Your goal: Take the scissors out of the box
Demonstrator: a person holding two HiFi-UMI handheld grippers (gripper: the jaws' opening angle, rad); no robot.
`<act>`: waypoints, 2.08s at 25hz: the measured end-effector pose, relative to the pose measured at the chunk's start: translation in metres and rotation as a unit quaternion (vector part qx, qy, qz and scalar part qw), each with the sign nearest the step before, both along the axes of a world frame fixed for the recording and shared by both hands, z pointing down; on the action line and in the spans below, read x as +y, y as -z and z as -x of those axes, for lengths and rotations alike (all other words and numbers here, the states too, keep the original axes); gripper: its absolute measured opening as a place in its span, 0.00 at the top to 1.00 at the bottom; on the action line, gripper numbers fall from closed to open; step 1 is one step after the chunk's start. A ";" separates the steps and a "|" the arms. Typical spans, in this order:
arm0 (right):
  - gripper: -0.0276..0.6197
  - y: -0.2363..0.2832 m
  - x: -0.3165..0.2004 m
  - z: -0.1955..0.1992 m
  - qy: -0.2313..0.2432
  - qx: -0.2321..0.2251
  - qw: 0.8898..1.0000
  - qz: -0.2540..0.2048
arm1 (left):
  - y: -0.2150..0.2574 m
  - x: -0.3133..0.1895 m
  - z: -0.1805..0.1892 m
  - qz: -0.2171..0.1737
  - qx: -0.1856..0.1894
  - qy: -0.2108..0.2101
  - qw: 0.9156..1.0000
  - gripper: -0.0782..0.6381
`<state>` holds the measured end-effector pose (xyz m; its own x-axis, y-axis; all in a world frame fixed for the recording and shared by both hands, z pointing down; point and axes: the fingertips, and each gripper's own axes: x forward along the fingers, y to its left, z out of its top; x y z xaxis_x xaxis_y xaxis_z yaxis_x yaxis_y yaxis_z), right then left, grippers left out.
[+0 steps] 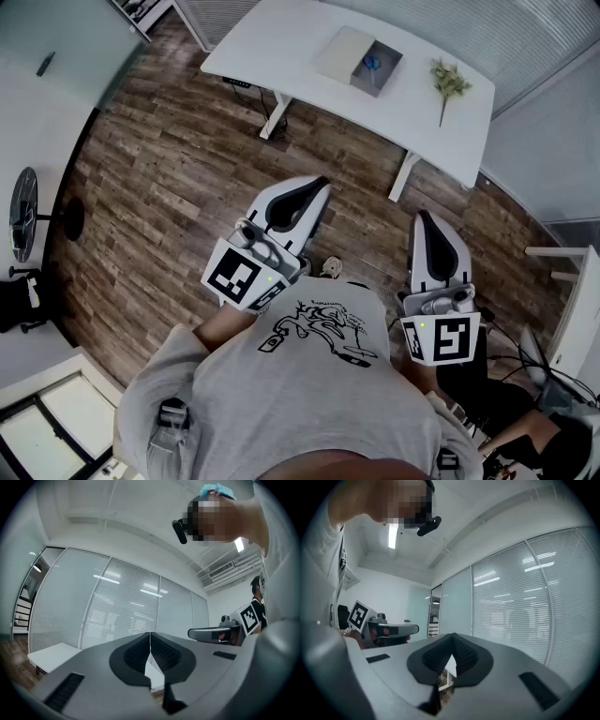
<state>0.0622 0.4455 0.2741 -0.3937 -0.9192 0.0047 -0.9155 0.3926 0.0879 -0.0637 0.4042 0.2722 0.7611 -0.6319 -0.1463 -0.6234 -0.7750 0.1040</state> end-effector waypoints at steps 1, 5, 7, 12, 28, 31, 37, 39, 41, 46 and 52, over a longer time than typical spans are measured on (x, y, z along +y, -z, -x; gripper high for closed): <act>0.95 0.001 -0.001 0.000 0.000 0.000 1.000 0.000 | 0.001 -0.001 0.000 0.000 0.000 0.000 1.000 0.86; 0.95 0.003 -0.001 0.001 0.001 0.001 1.000 -0.001 | 0.003 -0.001 0.000 -0.002 0.000 0.000 1.000 0.86; 0.95 0.004 -0.001 0.000 0.001 0.000 1.000 -0.002 | 0.004 -0.001 0.000 -0.003 -0.001 0.000 1.000 0.86; 0.95 0.006 -0.003 -0.009 -0.005 -0.010 1.000 -0.008 | 0.003 -0.005 -0.005 -0.003 -0.003 0.002 1.000 0.86; 0.95 -0.003 -0.009 -0.032 0.002 -0.015 1.000 -0.021 | -0.006 -0.012 -0.035 0.006 -0.004 -0.002 1.000 0.86; 0.95 -0.005 -0.019 -0.034 0.007 -0.035 0.999 -0.016 | -0.008 -0.022 -0.035 0.009 -0.007 0.002 1.000 0.86; 0.95 -0.009 -0.050 -0.035 0.011 -0.034 0.999 -0.008 | -0.010 -0.052 -0.034 0.011 -0.007 0.007 1.000 0.86; 0.95 -0.009 -0.065 -0.031 0.011 -0.026 1.000 -0.007 | -0.011 -0.066 -0.031 0.011 -0.009 0.008 1.000 0.86; 0.95 -0.009 -0.080 -0.026 0.014 -0.019 1.000 -0.006 | -0.010 -0.081 -0.027 0.008 -0.010 0.009 1.000 0.86; 0.95 -0.007 -0.121 -0.019 0.019 -0.013 1.000 -0.010 | -0.007 -0.122 -0.018 0.003 -0.007 0.014 1.000 0.86; 0.95 0.000 -0.173 -0.003 0.026 -0.017 0.999 -0.008 | 0.000 -0.174 -0.002 -0.005 -0.002 0.018 1.000 0.86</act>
<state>0.0656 0.2728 0.2745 -0.4401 -0.8976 -0.0241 -0.8967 0.4380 0.0645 -0.0615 0.2304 0.2721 0.7388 -0.6573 -0.1487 -0.6512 -0.7531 0.0940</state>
